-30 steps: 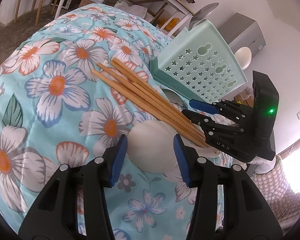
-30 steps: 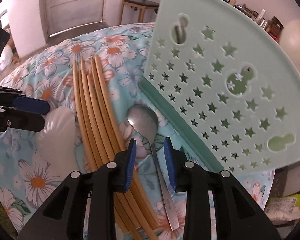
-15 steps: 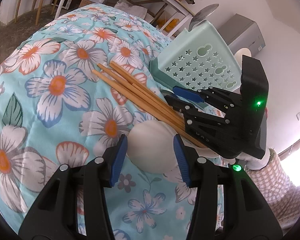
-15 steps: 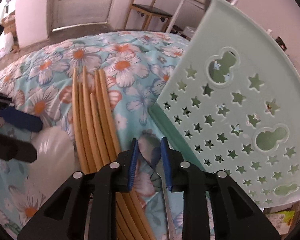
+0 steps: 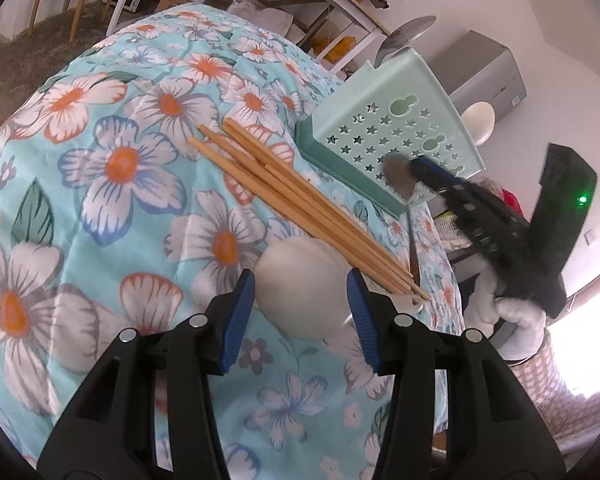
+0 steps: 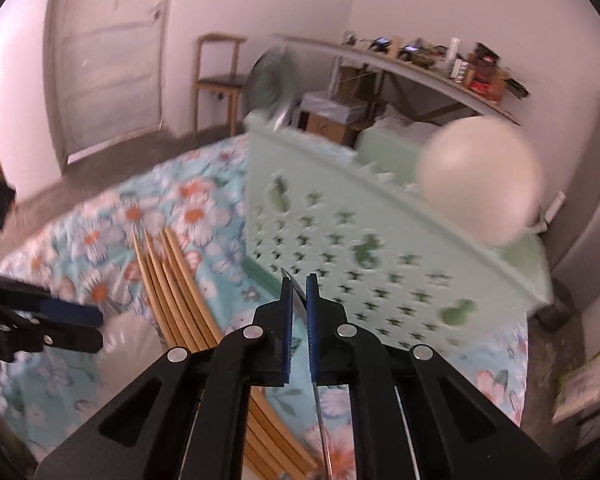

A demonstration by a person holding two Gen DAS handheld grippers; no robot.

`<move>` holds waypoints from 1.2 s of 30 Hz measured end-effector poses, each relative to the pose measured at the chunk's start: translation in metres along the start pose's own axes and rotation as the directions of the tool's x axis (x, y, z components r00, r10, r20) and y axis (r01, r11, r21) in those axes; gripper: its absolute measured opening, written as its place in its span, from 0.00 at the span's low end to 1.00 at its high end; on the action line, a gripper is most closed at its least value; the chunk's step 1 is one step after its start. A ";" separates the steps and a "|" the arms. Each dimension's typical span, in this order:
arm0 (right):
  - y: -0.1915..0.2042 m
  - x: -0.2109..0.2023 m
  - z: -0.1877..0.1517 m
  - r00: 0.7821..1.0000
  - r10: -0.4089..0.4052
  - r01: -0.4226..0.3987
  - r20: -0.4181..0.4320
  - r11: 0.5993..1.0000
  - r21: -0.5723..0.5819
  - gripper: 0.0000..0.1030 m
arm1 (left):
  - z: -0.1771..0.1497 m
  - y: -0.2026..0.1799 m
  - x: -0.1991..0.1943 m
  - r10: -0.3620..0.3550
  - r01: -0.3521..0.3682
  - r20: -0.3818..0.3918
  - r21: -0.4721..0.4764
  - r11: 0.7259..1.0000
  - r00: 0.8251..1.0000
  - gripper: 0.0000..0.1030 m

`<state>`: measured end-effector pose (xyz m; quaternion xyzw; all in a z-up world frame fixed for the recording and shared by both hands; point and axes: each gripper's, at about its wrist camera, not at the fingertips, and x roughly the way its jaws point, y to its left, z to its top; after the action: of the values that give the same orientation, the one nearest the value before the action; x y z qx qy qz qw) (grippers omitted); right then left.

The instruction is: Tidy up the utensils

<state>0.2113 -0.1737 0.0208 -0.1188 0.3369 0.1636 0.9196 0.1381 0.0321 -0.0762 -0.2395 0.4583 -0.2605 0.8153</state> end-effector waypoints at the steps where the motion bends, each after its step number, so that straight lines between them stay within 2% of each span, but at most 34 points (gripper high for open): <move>1: -0.006 -0.008 -0.001 1.000 -0.003 0.003 0.016 1.000 0.029 0.06 | 0.000 0.001 -0.001 0.001 -0.001 -0.013 -0.012 1.000 1.000 0.44; 6: -0.040 -0.047 -0.012 0.996 -0.017 0.004 0.086 0.989 0.147 0.05 | -0.004 0.005 -0.008 -0.053 0.047 -0.052 -0.101 0.994 0.997 0.42; 9: -0.055 -0.062 -0.022 0.994 -0.015 -0.011 0.112 0.974 0.225 0.05 | -0.007 0.008 -0.002 -0.043 0.035 -0.064 -0.117 0.993 0.997 0.42; 14: -0.077 -0.079 -0.038 0.988 0.012 -0.063 0.155 0.941 0.333 0.05 | -0.003 0.016 0.013 -0.096 0.087 -0.043 -0.177 0.980 0.994 0.41; 18: -0.082 -0.085 -0.044 0.985 0.017 -0.078 0.170 0.930 0.360 0.05 | 0.005 0.016 0.023 -0.138 0.129 -0.026 -0.210 0.969 0.990 0.40; 20: -0.084 -0.086 -0.046 0.985 0.017 -0.080 0.173 0.927 0.366 0.04 | 0.008 0.021 0.025 -0.189 0.182 -0.004 -0.254 0.950 0.982 0.38; 21: -0.085 -0.087 -0.047 0.985 0.020 -0.083 0.172 0.925 0.369 0.04 | 0.008 0.027 0.023 -0.253 0.249 0.026 -0.302 0.920 0.967 0.38; 23: -0.086 -0.086 -0.051 0.985 0.026 -0.089 0.169 0.921 0.380 0.04 | 0.007 0.041 0.021 -0.336 0.340 0.080 -0.388 0.857 0.939 0.38; 25: -0.089 -0.085 -0.054 0.986 0.033 -0.096 0.165 0.916 0.390 0.04 | 0.007 0.051 0.025 -0.352 0.356 0.094 -0.442 0.824 0.931 0.35; 27: -0.091 -0.086 -0.057 0.985 0.037 -0.102 0.167 0.912 0.398 0.04 | 0.007 0.053 0.029 -0.334 0.328 0.072 -0.456 0.827 0.940 0.28; 30: -0.095 -0.086 -0.058 0.985 0.040 -0.107 0.171 0.909 0.403 0.04 | 0.010 0.045 0.035 -0.301 0.289 0.045 -0.441 0.850 0.953 0.28; 32: -0.095 -0.085 -0.058 0.984 0.049 -0.117 0.172 0.905 0.409 0.04 | 0.012 0.040 0.038 -0.296 0.281 0.036 -0.439 0.853 0.954 0.28; 35: -0.093 -0.083 -0.058 0.984 0.060 -0.123 0.166 0.908 0.400 0.04 | 0.017 0.040 0.041 -0.320 0.305 0.047 -0.456 0.836 0.946 0.32; 36: -0.092 -0.082 -0.058 0.985 0.064 -0.124 0.161 0.910 0.396 0.04 | 0.016 0.043 0.040 -0.347 0.335 0.064 -0.474 0.815 0.935 0.32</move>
<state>0.1539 -0.2951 0.0417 0.1024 0.3011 0.1426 0.9373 0.1790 0.0407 -0.1210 -0.5078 0.4680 -0.2843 0.6651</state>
